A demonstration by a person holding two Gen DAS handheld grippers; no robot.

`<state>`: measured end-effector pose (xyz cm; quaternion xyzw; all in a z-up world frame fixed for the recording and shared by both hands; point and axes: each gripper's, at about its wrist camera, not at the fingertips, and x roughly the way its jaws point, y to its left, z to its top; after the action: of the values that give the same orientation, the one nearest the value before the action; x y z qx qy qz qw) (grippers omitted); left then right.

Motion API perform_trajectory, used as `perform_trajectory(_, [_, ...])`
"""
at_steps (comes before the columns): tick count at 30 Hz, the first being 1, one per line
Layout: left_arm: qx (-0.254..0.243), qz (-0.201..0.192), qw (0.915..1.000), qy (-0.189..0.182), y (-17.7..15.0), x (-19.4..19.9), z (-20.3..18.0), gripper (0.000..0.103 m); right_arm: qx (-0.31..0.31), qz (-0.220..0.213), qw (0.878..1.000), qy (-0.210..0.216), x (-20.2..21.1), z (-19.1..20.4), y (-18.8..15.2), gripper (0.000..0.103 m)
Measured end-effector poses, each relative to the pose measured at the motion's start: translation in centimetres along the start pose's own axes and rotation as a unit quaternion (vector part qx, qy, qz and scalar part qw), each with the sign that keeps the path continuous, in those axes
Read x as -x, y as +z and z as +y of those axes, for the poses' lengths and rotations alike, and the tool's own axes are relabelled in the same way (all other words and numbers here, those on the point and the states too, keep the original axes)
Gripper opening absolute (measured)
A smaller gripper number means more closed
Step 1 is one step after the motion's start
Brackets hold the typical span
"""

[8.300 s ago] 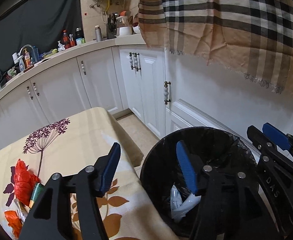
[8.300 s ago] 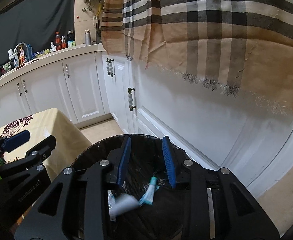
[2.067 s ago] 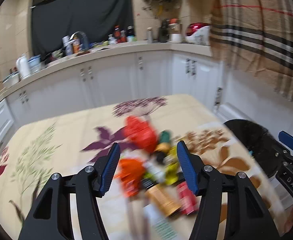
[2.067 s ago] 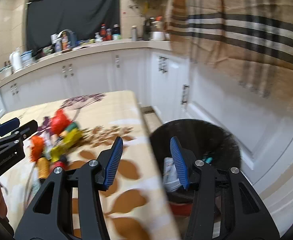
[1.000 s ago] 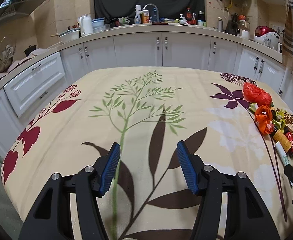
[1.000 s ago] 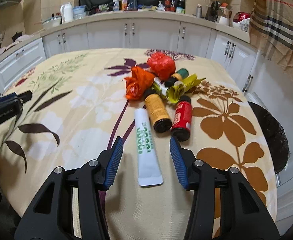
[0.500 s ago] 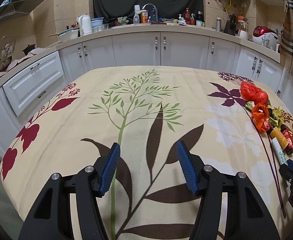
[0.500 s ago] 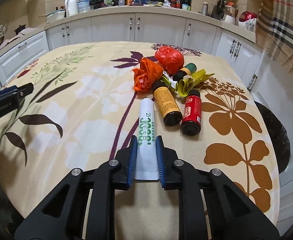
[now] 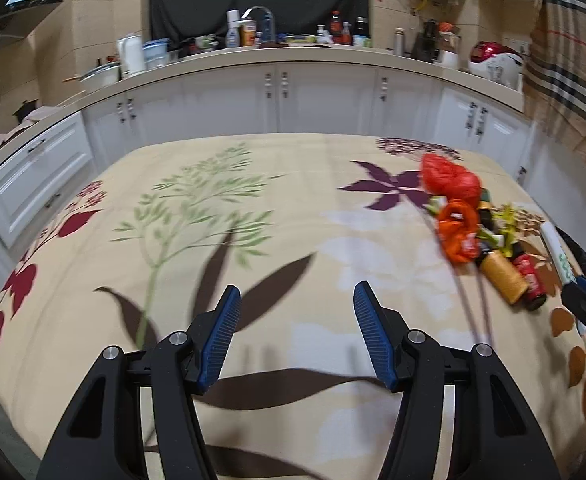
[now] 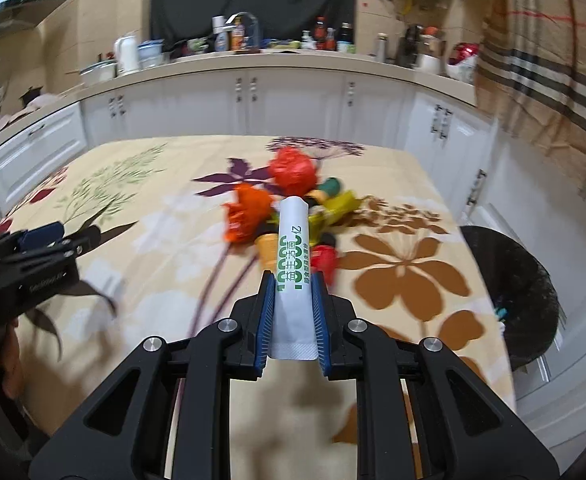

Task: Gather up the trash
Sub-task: 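Lift the white tube with the right tool while the left tool grasps the amber bottle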

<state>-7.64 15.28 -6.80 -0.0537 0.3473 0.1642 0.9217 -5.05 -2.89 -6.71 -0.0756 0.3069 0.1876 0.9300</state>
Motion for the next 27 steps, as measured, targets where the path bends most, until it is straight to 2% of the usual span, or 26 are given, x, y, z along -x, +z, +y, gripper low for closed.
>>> perform_trajectory(8, [-0.034, 0.004, 0.9988, -0.036, 1.1, -0.8, -5.3, 0.058, -0.042, -0.001, 0.998, -0.036, -0.9, -5.2, 0.4, 0.018])
perform_trajectory(15, [-0.059, 0.011, 0.9968, -0.053, 1.9, -1.8, -9.3, 0.058, -0.069, 0.002, 0.996, -0.058, -1.8, -9.3, 0.6, 0.018])
perform_trajectory(27, [-0.078, 0.025, 0.9943, -0.068, 3.0, -3.8, -13.5, 0.058, -0.093, 0.010, 0.994, -0.062, -3.2, -12.8, 0.9, 0.019])
